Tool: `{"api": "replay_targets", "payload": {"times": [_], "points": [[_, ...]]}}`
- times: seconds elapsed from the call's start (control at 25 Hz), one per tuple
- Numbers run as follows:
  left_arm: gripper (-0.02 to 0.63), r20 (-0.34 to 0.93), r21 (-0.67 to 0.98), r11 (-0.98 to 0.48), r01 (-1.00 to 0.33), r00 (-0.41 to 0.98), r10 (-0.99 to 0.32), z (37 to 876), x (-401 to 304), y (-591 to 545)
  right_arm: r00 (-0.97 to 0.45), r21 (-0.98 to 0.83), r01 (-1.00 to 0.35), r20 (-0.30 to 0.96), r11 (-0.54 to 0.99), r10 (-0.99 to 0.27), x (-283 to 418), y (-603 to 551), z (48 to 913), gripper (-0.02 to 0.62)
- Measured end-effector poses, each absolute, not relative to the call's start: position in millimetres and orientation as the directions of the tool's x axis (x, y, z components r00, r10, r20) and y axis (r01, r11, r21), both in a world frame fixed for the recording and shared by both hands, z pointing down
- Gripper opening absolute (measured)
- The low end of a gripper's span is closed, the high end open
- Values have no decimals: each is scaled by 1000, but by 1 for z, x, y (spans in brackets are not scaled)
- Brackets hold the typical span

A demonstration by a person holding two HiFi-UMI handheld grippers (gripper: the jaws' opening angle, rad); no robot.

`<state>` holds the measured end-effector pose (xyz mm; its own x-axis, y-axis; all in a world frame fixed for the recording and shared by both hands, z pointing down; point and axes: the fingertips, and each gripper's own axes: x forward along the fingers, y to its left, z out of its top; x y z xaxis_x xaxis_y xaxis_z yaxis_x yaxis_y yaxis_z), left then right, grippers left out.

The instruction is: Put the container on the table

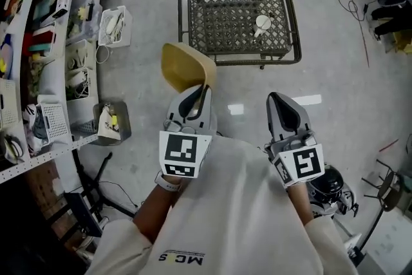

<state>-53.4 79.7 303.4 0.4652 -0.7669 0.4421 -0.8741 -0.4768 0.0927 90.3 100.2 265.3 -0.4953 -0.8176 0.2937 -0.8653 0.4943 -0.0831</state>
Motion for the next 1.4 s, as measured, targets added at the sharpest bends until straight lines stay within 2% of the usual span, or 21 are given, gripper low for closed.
{"api": "replay_targets", "payload": {"times": [0.56,0.84,1.4], "points": [[34,418,114,-558,-822,549,-724,306,-98,-44,-449,-38,-885,333,464,-829,36,-16,267,18],[34,446,128,-567,-814,558,-700,318,-92,-58,-455,-52,-882,357,469,-816,35,-31,277,18],[34,499,55,-616,-786,556,-664,343,-63,-98,-478,-75,-870,371,488,-796,44,-66,286,18]]}}
